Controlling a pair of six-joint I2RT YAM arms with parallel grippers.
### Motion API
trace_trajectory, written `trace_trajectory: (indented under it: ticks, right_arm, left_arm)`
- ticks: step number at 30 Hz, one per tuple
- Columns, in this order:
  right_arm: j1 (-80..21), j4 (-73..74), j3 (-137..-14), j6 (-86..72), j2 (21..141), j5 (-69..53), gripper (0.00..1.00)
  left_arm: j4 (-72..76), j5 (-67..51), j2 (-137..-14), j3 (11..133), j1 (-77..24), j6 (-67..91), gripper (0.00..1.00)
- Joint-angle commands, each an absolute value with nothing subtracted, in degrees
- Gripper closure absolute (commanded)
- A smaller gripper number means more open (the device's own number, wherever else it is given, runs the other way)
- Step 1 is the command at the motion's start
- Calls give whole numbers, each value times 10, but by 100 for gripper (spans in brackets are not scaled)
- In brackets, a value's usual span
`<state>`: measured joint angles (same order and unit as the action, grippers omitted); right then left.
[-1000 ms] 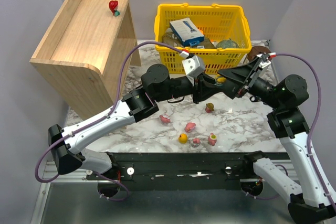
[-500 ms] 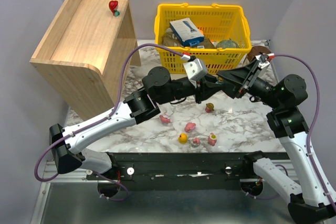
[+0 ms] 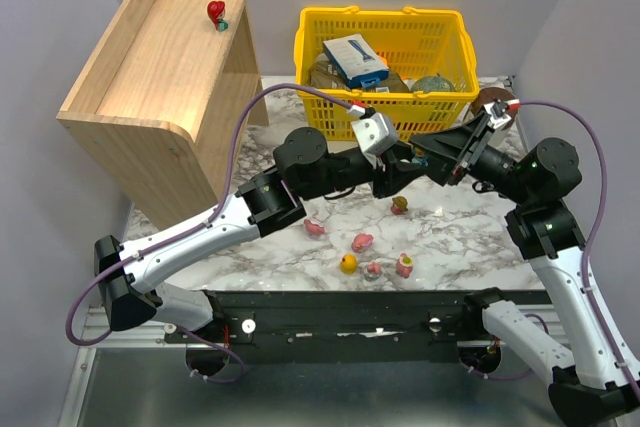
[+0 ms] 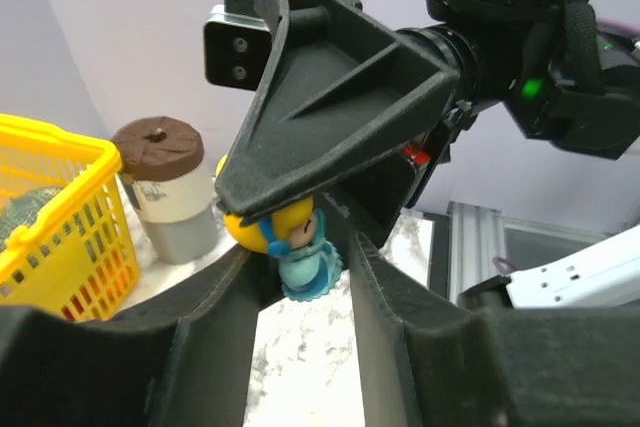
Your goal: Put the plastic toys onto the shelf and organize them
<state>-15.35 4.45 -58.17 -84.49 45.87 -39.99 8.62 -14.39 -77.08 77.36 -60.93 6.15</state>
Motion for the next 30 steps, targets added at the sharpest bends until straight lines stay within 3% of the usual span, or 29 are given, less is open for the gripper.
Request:
trace_trajectory:
  ticks: [1,14,30]
  right_arm:
    - [-157,57,-599,-819,461,-425,84]
    - [-157,60,-599,-808,456,-424,88]
    - [-157,46,-628,-797,467,-476,88]
  left_arm:
    - [79,-148,-777,797,-614,59,48]
    - [92,-101,-757,796,-614,83,24]
    - [76,-86,-743,819,-592,144,16]
